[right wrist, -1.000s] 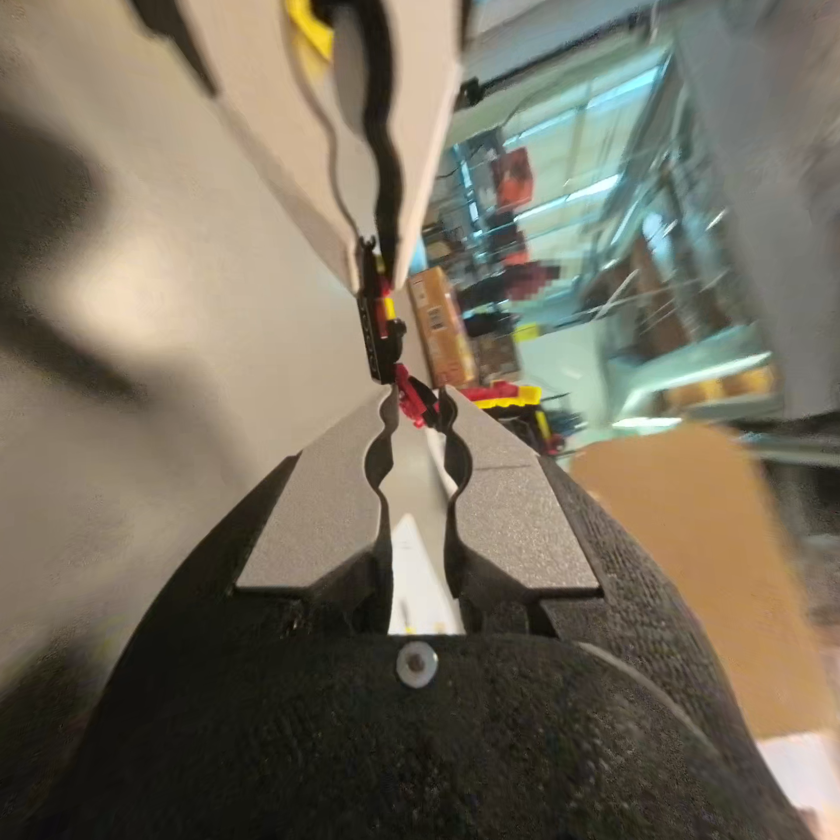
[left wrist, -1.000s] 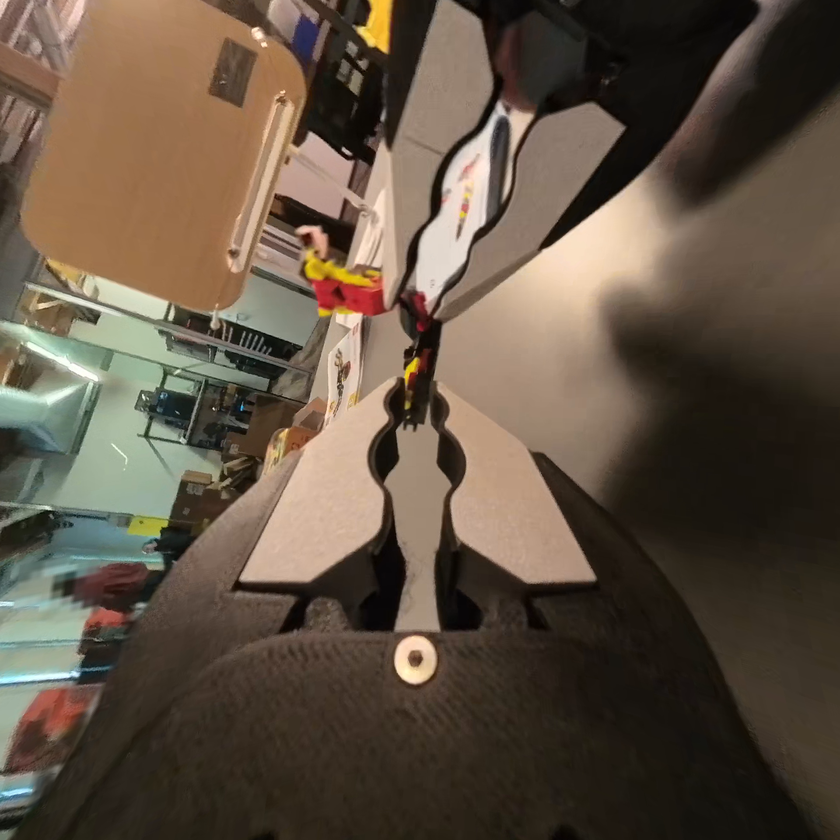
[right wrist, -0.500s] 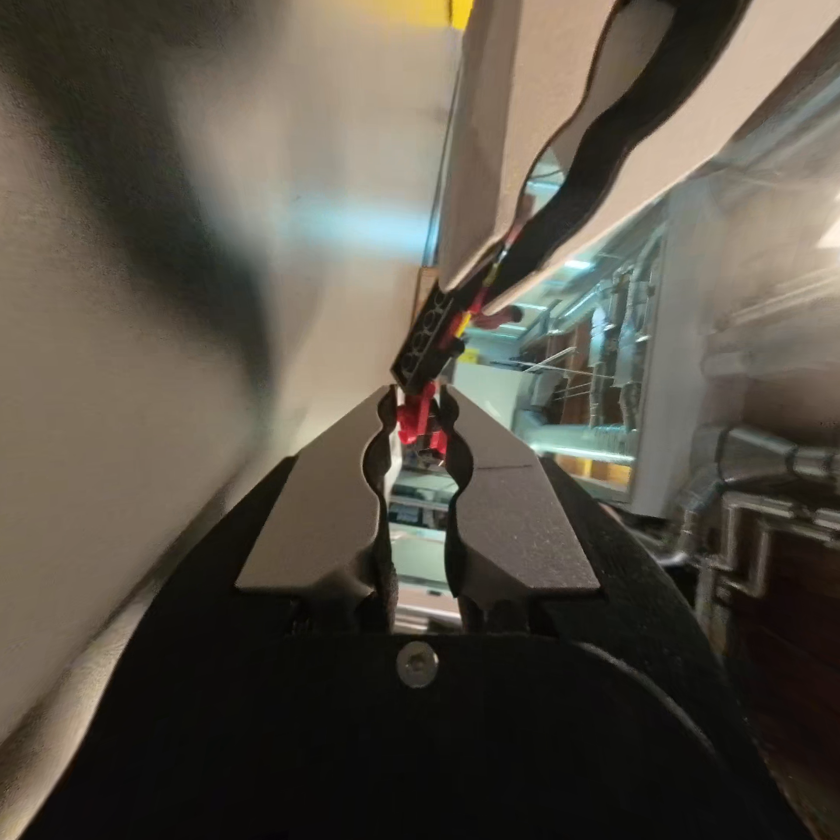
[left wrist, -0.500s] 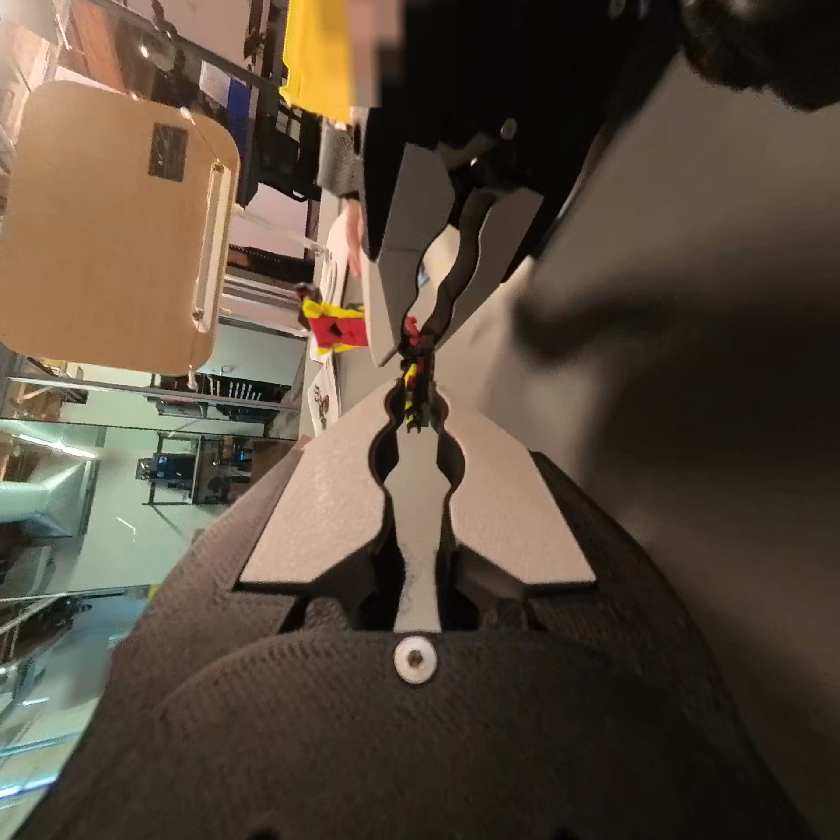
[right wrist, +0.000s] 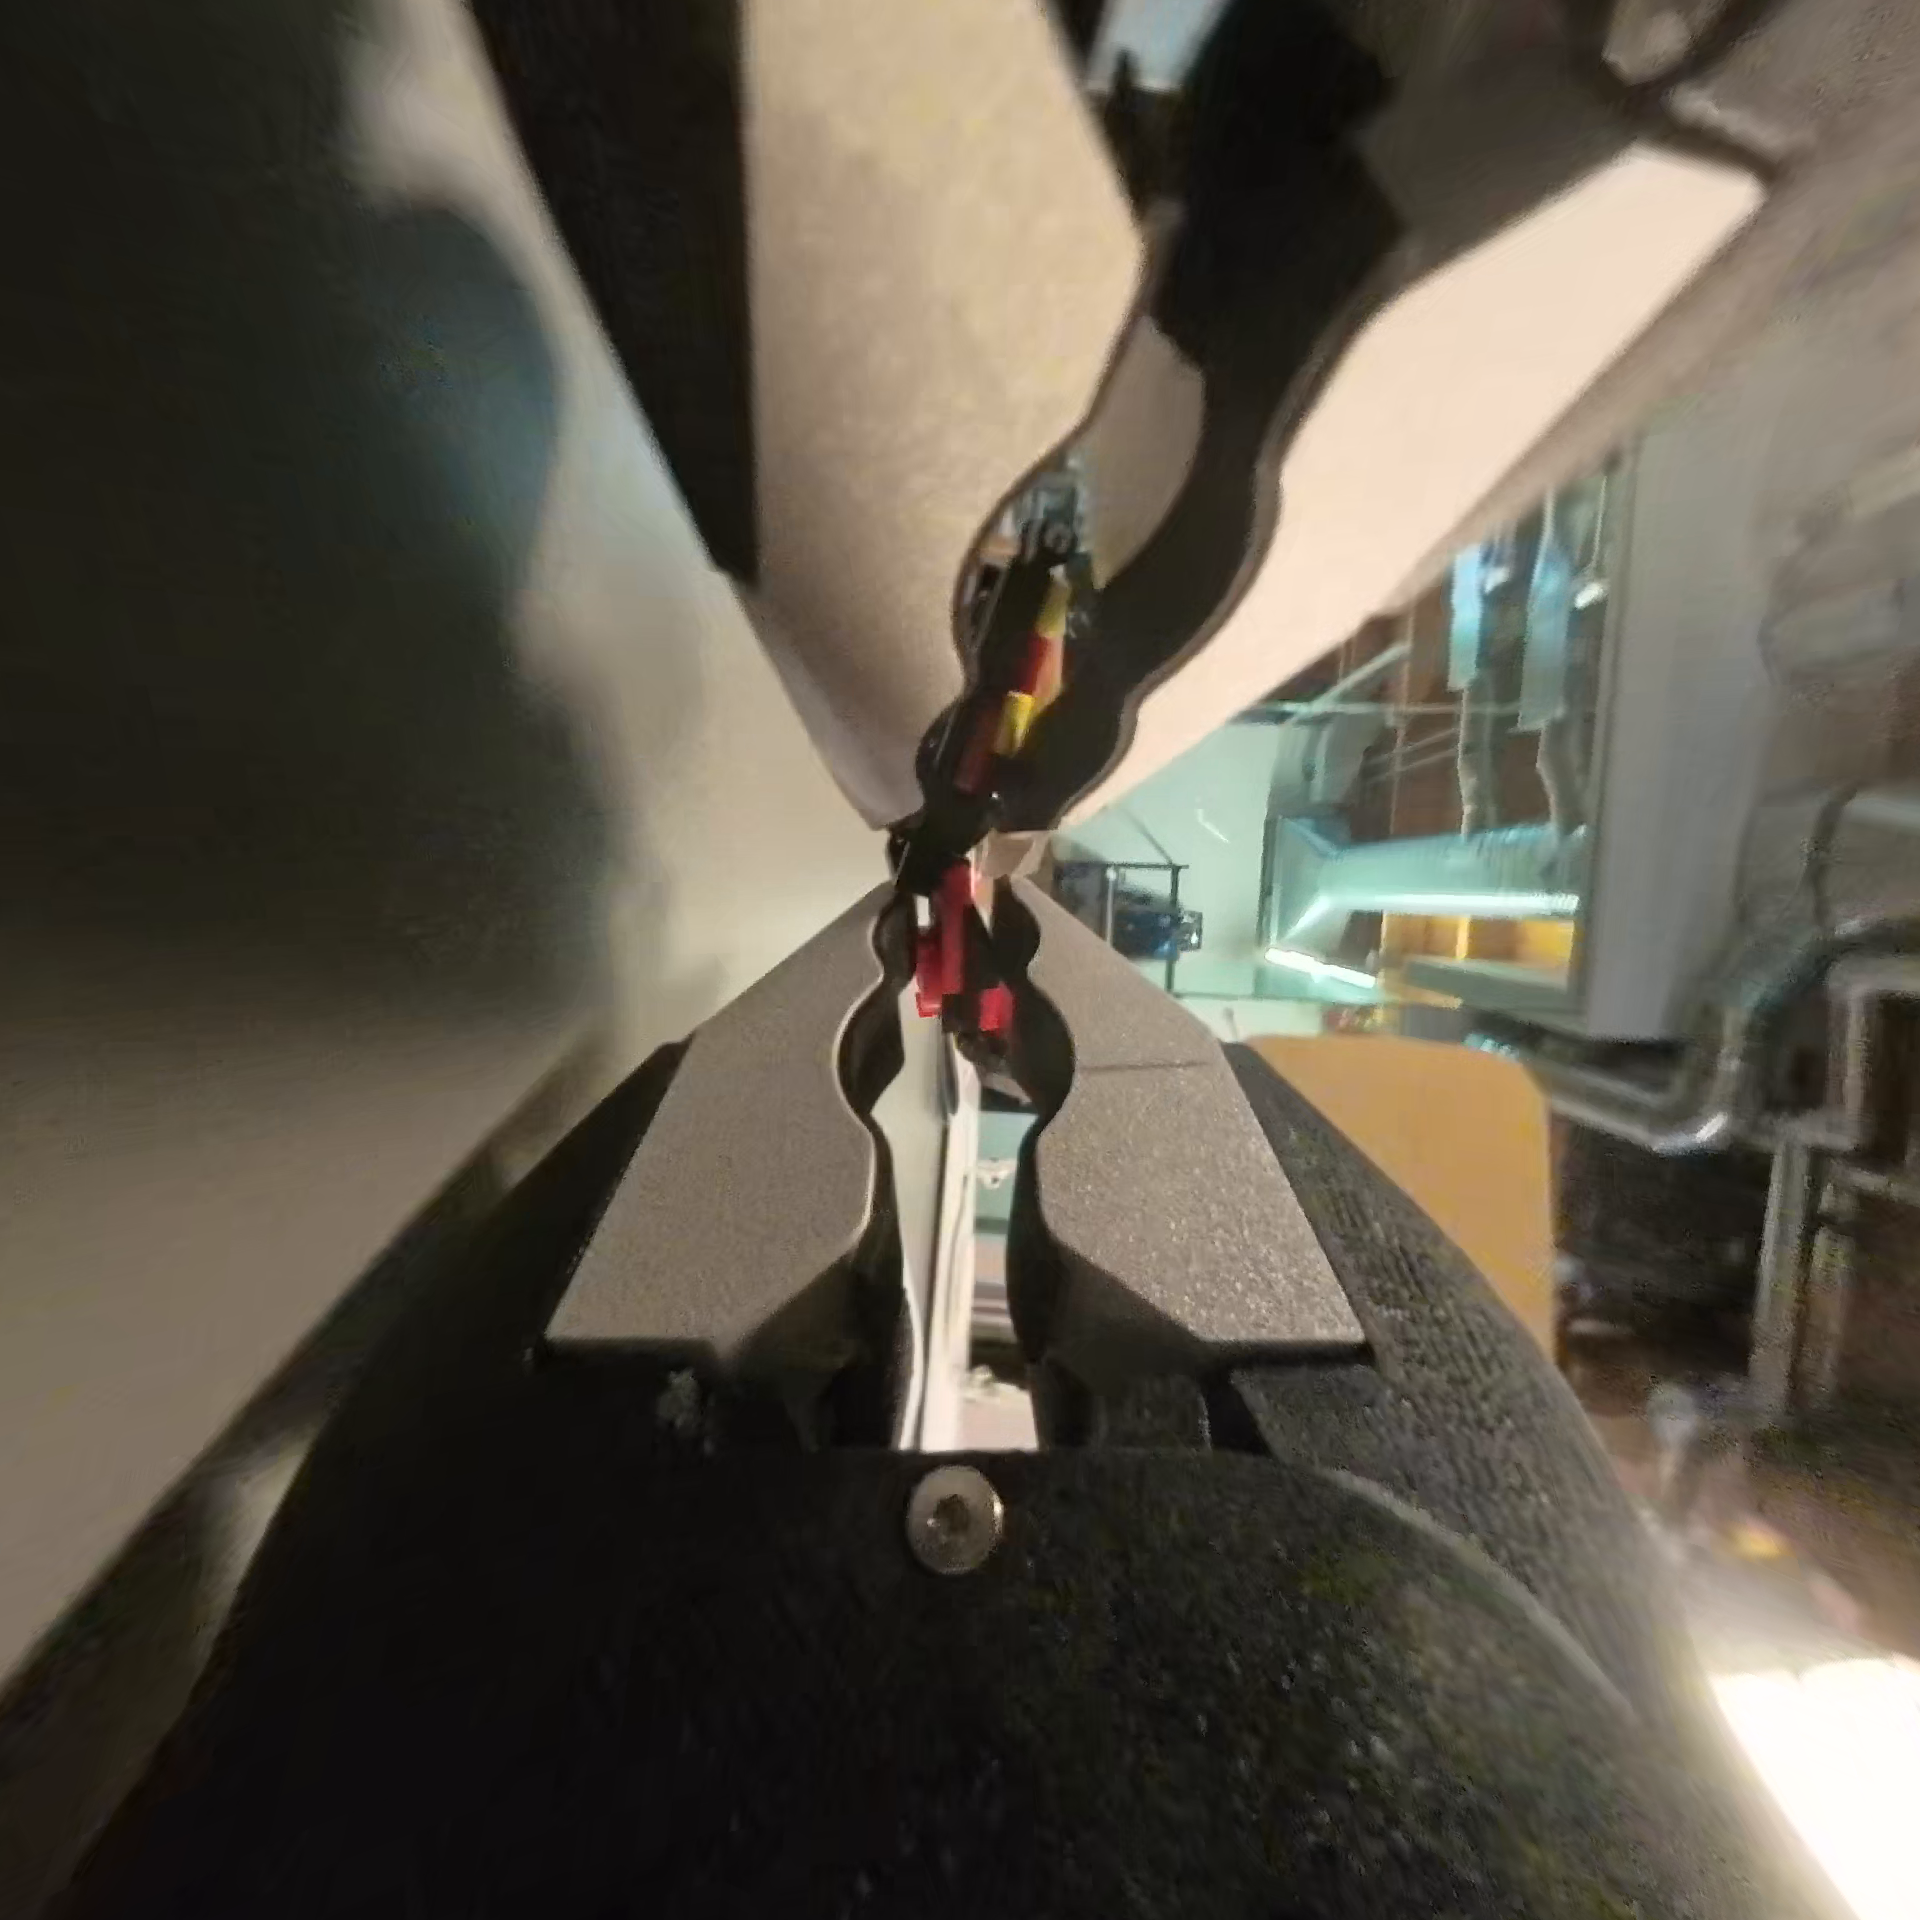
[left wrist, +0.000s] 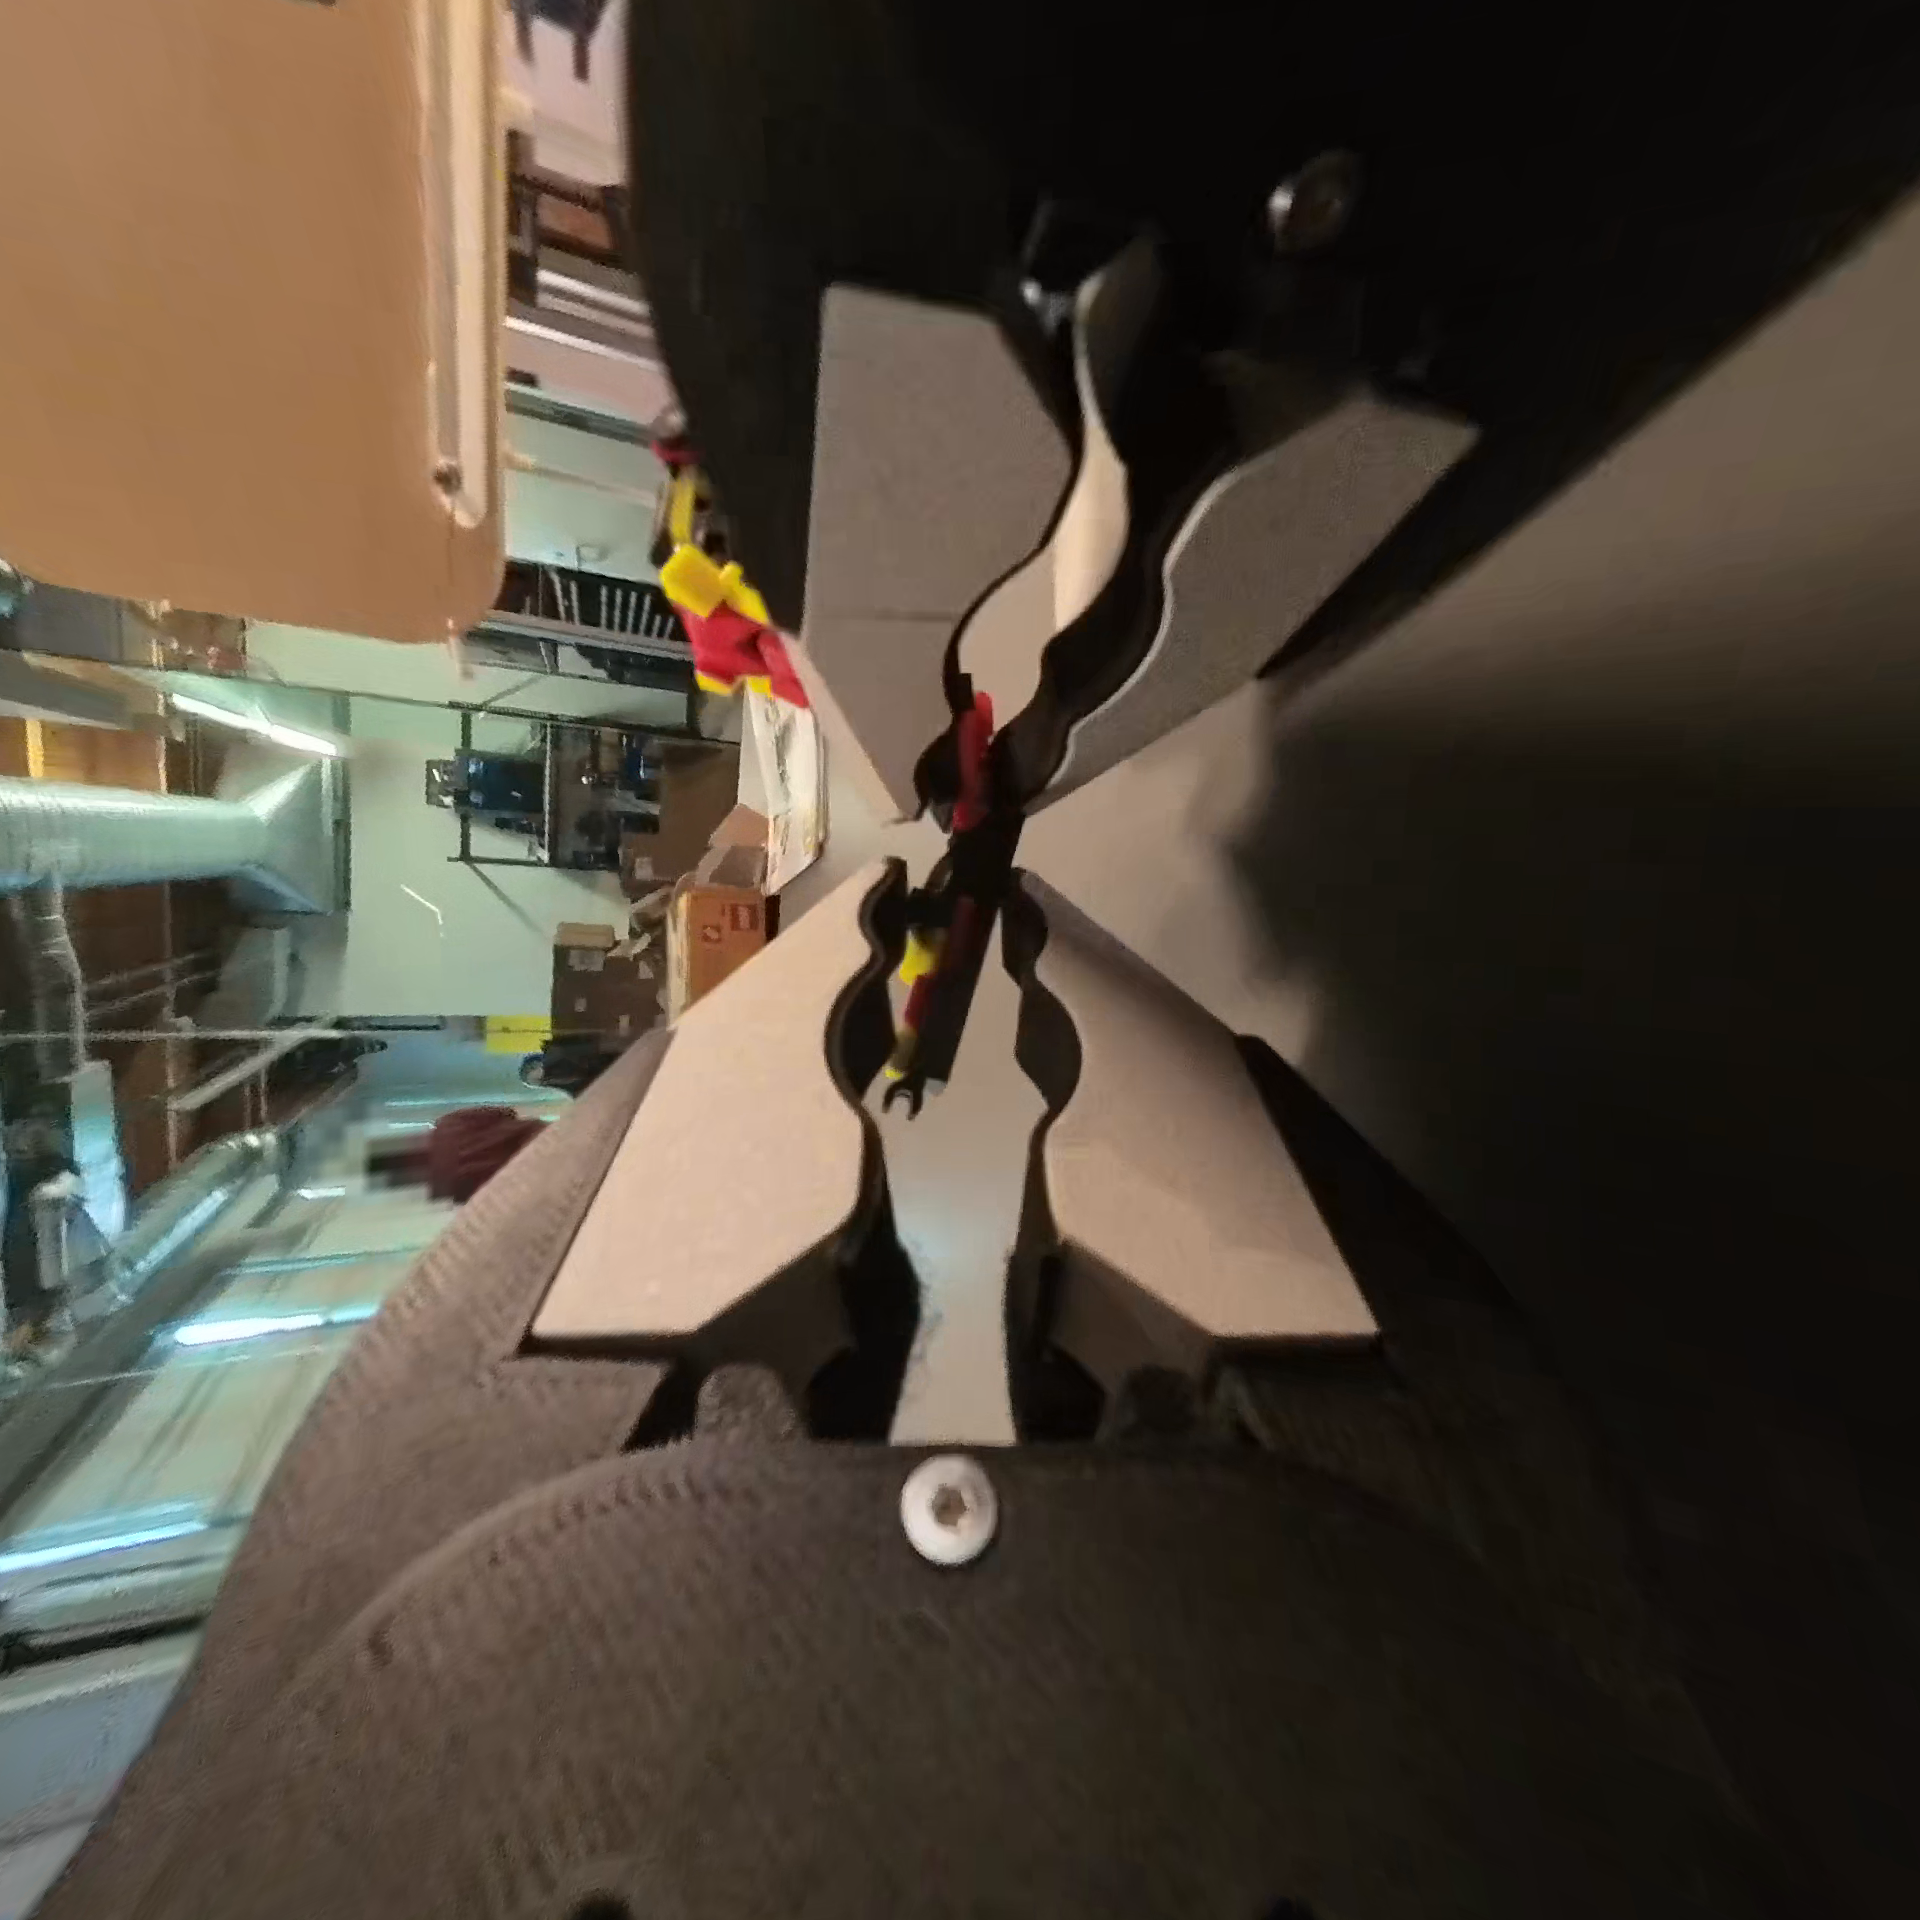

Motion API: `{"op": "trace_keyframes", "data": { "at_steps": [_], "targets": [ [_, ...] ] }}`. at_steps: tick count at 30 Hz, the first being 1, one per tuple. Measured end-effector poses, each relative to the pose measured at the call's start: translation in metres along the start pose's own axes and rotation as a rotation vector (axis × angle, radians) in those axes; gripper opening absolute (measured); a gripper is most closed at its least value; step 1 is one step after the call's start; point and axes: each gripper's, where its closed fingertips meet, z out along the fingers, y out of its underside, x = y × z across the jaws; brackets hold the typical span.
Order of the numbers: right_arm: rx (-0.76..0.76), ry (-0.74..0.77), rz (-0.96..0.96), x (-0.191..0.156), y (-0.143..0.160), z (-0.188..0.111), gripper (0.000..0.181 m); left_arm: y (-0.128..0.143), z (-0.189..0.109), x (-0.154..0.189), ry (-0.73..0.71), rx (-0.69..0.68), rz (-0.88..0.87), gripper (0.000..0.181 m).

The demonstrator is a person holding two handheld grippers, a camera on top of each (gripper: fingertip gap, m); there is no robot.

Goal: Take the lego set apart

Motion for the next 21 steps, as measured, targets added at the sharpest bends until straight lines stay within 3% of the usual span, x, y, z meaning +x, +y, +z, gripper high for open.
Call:
{"op": "trace_keyframes", "data": {
  "at_steps": [5, 13, 17, 21],
  "targets": [
    [-0.003, 0.042, 0.218, 0.018, 0.002, -0.003, 0.012, -0.004, -0.004, -0.019, -0.035, 0.046, -0.214, 0.018],
    [0.165, 0.077, 0.221, 0.028, -0.004, -0.018, 0.012, -0.020, -0.022, -0.024, -0.101, 0.166, -0.091, 0.016],
    [0.195, 0.049, 0.174, 0.021, -0.009, -0.028, 0.011, -0.018, -0.021, -0.013, -0.018, 0.236, -0.135, 0.017],
    [0.301, -0.059, 0.301, 0.012, -0.013, -0.042, 0.011, -0.030, -0.029, -0.003, 0.073, 0.327, -0.207, 0.016]
  ]
}}
